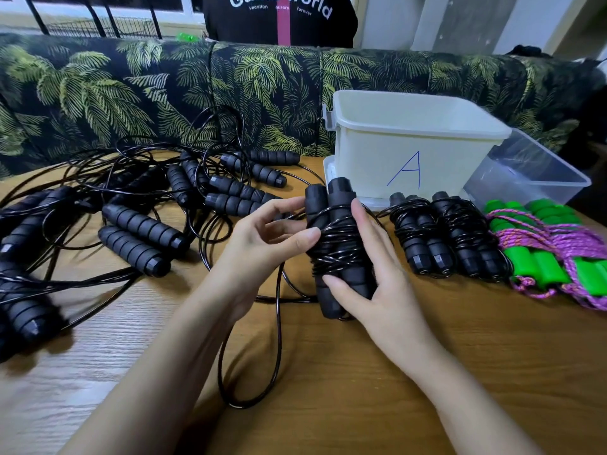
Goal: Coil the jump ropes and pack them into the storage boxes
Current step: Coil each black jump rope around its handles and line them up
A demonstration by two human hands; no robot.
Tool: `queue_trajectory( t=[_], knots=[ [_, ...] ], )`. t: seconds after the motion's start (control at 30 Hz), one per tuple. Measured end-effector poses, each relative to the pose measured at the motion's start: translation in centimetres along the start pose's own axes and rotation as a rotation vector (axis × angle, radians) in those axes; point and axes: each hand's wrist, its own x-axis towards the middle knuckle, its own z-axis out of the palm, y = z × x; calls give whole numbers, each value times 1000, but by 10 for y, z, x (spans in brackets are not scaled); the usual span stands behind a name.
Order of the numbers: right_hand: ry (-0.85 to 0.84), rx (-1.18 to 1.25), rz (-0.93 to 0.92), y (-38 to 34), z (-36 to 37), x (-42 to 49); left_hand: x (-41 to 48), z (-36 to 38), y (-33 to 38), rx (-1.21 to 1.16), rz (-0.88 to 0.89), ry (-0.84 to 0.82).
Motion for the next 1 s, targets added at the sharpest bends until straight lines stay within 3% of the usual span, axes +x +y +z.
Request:
queue_trajectory(
  t=[0.13,0.3,0.43,0.7,0.8,1.0],
  knots=[
    [-15,95,25,-1,-1,-1,0,1,-1,-5,27,51],
    [100,-295,-47,4,3,-4,-2,10,-6,-1,70,171],
    [80,-407,-67,0,13,-7,-4,14,-8,24,105,258],
    [203,-738,88,-9,21,-7,-8,22,-12,67,144,115],
    [264,-664,85,-2,16,-8,-6,21,-13,125,154,30],
    [238,-285,77,2,11,-6,-1,7,-9,180,157,-66]
  ],
)
